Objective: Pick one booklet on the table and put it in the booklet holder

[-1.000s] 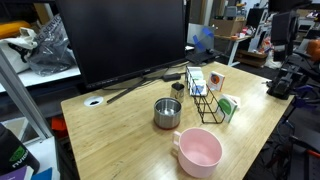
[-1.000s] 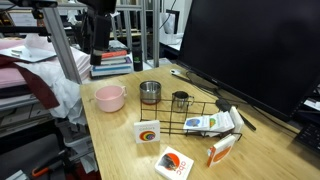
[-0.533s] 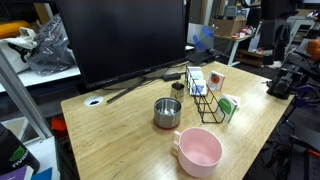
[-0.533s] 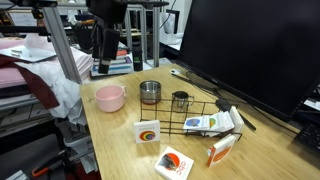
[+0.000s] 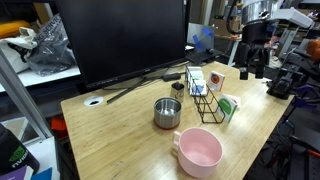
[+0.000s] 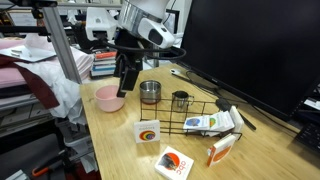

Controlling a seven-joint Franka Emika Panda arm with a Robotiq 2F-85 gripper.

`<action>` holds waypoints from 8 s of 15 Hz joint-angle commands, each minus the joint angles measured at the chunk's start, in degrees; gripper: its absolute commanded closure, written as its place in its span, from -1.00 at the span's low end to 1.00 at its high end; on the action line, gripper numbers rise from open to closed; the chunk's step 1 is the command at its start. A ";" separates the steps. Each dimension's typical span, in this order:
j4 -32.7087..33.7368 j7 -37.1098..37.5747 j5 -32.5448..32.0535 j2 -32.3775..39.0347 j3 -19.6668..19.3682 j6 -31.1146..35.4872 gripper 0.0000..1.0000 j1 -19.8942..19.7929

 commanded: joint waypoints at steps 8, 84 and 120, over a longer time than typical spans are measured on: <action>0.42 3.01 -0.80 1.80 0.74 4.00 -1.00 -1.03; 7.26 1.07 -23.14 6.87 0.28 9.78 0.93 -1.93; 20.86 -30.23 -32.92 22.34 4.59 7.37 0.71 0.06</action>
